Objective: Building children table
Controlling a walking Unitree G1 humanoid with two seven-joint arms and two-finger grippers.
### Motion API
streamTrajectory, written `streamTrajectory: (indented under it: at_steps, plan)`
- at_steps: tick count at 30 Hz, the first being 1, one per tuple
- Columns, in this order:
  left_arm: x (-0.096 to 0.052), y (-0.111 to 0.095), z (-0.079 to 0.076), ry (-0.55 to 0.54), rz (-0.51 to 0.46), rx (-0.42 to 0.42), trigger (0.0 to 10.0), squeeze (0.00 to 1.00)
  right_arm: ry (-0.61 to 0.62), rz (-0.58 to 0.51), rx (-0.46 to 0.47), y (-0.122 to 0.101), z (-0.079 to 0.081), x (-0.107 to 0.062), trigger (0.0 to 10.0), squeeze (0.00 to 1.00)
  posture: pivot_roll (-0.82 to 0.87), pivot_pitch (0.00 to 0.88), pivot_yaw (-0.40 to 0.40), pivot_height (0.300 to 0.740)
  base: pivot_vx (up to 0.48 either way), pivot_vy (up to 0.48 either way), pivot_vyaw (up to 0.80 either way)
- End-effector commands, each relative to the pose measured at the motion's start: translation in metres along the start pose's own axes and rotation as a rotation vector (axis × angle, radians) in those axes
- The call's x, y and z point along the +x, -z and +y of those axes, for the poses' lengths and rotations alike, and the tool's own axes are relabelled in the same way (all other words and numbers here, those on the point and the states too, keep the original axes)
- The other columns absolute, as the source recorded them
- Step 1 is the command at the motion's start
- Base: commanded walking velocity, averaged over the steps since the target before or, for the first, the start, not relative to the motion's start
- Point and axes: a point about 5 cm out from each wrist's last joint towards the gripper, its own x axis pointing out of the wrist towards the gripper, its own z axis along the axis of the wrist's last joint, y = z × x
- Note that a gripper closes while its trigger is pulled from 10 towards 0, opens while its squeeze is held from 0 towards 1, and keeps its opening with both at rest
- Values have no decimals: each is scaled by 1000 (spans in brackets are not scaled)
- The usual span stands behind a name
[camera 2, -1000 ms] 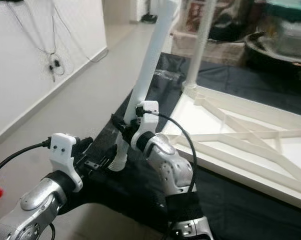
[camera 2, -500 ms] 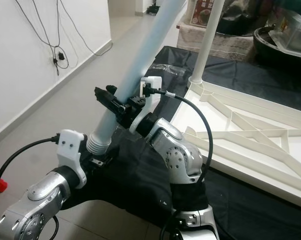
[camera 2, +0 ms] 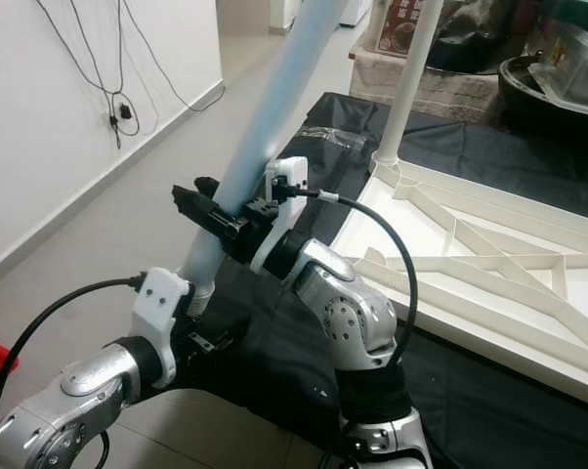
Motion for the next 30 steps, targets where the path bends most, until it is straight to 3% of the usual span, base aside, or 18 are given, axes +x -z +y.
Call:
streamTrajectory:
  at_steps: [1, 9, 18, 23, 30]
  plan:
    - [-3, -1, -5, 15, -3, 25, 10000, 0, 15, 17, -13, 3, -3, 1, 10000, 0, 153, 103, -42, 740, 0, 0, 0]
    - [-4, 1, 5, -45, 34, 68, 10000, 0, 28, 32, -98, -2, -14, -4, 10000, 0, 152, 102, -42, 740, 0, 0, 0]
    - [-9, 13, 15, -107, 91, 129, 10000, 0, 42, -1, -129, -13, -21, -4, 10000, 0, 151, 99, -42, 740, 0, 0, 0]
    - [-9, 4, 28, -183, 54, 174, 10000, 0, -7, 22, -119, -11, -18, -6, 10000, 0, 151, 97, -44, 740, 0, 0, 0]
    - [-3, -5, 27, -149, 6, 161, 10000, 0, -55, 50, -106, -4, -12, -7, 10000, 0, 149, 96, -43, 740, 0, 0, 0]
